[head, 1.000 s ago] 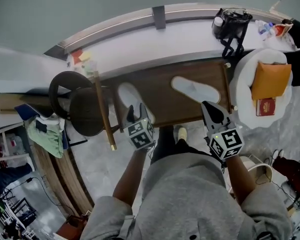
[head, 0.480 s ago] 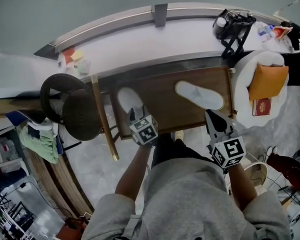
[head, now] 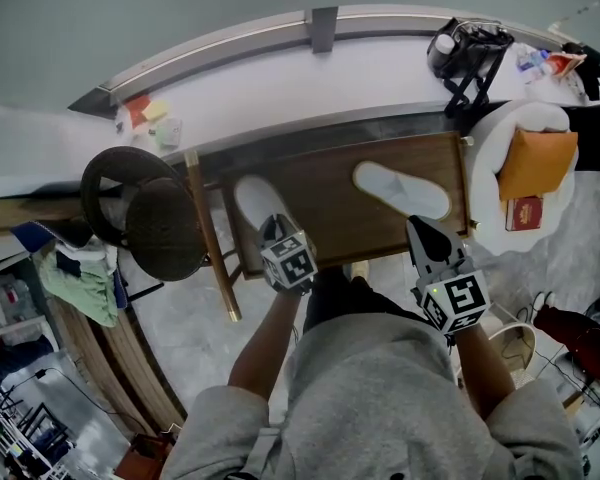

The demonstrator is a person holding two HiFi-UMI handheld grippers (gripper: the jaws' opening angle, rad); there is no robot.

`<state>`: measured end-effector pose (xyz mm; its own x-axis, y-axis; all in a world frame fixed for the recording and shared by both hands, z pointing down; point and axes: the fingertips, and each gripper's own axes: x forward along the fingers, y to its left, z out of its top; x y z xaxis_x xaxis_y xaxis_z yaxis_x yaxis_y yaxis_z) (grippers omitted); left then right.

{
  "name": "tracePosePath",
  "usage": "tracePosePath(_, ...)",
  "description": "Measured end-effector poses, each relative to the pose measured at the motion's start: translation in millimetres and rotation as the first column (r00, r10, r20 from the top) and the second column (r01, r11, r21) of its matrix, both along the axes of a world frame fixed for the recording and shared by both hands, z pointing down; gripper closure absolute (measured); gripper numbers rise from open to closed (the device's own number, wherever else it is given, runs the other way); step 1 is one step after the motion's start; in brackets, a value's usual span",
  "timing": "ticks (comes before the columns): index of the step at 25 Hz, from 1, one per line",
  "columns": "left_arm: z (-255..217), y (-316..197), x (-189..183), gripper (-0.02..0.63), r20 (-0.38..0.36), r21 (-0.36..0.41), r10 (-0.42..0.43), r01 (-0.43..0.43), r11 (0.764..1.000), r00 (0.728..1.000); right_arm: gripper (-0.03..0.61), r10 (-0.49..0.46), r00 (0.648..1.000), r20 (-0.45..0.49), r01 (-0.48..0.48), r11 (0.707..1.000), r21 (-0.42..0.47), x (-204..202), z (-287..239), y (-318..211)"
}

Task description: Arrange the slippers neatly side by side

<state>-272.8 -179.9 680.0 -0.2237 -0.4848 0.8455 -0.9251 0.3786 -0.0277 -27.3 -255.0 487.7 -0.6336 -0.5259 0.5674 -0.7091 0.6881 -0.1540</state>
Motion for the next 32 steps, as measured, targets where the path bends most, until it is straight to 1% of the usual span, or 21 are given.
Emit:
tracePosePath(3, -6, 0, 4, 0.575, 0.01, 0.016, 0.035, -0.035, 0.999, 0.999, 0.552, -0.001, 1.0, 0.002, 0.001, 1.0, 0.002, 1, 0, 1)
tracePosePath(7, -15, -4, 19, 0.575, 0.021, 0.037, 0.096, -0.097, 0.995, 0.995, 0.552, 0.002, 1.0, 0.008, -0.002, 1.0, 0.006, 4, -1, 1)
tracePosePath(14, -25, -19, 52, 0.577, 0.001, 0.037, 0.187, -0.187, 0.982, 0.982, 0.552, 0.02, 1.0, 0.018, -0.02, 1.0, 0.017, 15, -4, 0)
tracePosePath(20, -32, -19, 79, 0.577, -0.057, 0.012, 0.212, -0.212, 0.977, 0.976, 0.552, 0.051, 0.998, 0.026, -0.052, 0.998, 0.019, 33, -5, 2)
tracePosePath(23, -24, -19, 86, 0.577, -0.046, -0.009, 0.237, -0.238, 0.971, 0.97, 0.552, 0.065, 0.998, 0.027, -0.066, 0.998, 0.02, 38, -5, 2)
tracePosePath(26, -11, -22, 90, 0.577, -0.064, -0.044, 0.228, -0.231, 0.972, 0.971, 0.552, 0.077, 0.997, 0.026, -0.078, 0.997, 0.02, 44, -6, 2)
tracePosePath(32, -1, -38, 101, 0.577, -0.061, -0.05, 0.271, -0.274, 0.96, 0.961, 0.552, 0.105, 0.994, 0.008, -0.106, 0.994, 0.013, 57, -2, 8)
